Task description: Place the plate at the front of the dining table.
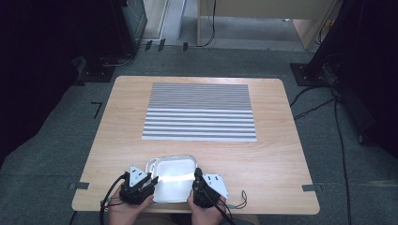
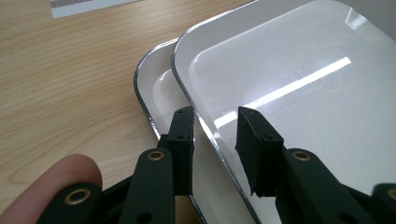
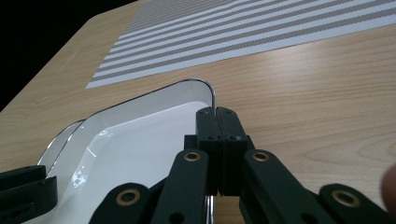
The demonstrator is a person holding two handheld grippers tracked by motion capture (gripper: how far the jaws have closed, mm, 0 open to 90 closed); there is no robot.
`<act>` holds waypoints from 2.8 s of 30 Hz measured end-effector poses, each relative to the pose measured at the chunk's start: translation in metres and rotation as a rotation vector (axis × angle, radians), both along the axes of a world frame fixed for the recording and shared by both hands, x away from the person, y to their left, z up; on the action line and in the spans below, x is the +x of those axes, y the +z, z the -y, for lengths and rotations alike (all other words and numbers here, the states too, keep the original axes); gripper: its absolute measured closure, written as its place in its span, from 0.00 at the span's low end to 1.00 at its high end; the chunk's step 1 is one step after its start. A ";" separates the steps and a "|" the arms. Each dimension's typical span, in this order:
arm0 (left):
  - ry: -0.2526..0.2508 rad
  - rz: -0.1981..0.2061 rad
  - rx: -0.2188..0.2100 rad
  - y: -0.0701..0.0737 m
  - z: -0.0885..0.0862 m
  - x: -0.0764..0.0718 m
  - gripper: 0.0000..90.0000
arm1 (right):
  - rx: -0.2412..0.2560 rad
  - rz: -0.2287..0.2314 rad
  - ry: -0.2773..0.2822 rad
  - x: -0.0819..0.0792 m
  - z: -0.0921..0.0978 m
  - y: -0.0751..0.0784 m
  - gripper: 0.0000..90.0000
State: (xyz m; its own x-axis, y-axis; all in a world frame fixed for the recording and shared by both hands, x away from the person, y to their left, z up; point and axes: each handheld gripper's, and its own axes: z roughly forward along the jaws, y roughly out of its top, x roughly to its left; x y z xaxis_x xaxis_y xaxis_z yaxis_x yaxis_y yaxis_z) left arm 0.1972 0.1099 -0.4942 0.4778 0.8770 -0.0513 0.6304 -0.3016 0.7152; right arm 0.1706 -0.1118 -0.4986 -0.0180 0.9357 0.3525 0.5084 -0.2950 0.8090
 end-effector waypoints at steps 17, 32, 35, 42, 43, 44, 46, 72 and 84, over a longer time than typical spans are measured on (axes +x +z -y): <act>0.010 -0.022 -0.024 -0.004 0.000 0.002 0.80 | -0.111 -0.030 0.074 -0.002 0.002 -0.001 0.90; 0.012 -0.016 -0.060 -0.003 0.003 0.000 0.79 | 0.013 -0.037 -0.013 -0.001 0.004 -0.007 1.00; 0.016 -0.023 -0.092 -0.003 0.002 0.000 0.80 | 0.035 -0.026 -0.041 -0.004 0.004 -0.009 1.00; 0.054 -0.028 -0.146 -0.001 0.000 0.002 0.87 | 0.050 -0.012 -0.057 -0.007 0.003 -0.009 1.00; 0.064 -0.020 -0.146 0.000 0.000 0.001 0.87 | 0.051 -0.011 -0.055 -0.007 0.003 -0.008 1.00; 0.070 -0.012 -0.144 0.000 0.000 0.001 0.88 | 0.051 -0.009 -0.053 -0.007 0.002 -0.008 1.00; 0.085 -0.002 -0.151 0.002 0.000 0.001 0.89 | 0.058 -0.004 -0.042 -0.006 0.002 -0.006 1.00; 0.147 0.088 -0.202 0.039 0.022 0.022 0.93 | 0.025 0.068 0.029 0.021 0.027 0.028 1.00; 0.160 0.068 -0.238 0.045 0.019 0.045 0.93 | -0.013 0.072 0.055 0.046 0.026 0.041 1.00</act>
State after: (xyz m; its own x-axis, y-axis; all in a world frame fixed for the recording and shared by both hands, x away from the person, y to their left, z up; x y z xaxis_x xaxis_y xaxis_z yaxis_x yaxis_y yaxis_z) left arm 0.2419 0.0914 -0.4492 0.3436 0.9087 -0.2371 0.6049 -0.0210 0.7960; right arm 0.2163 -0.1381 -0.4574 -0.0944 0.9370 0.3363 0.4642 -0.2574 0.8475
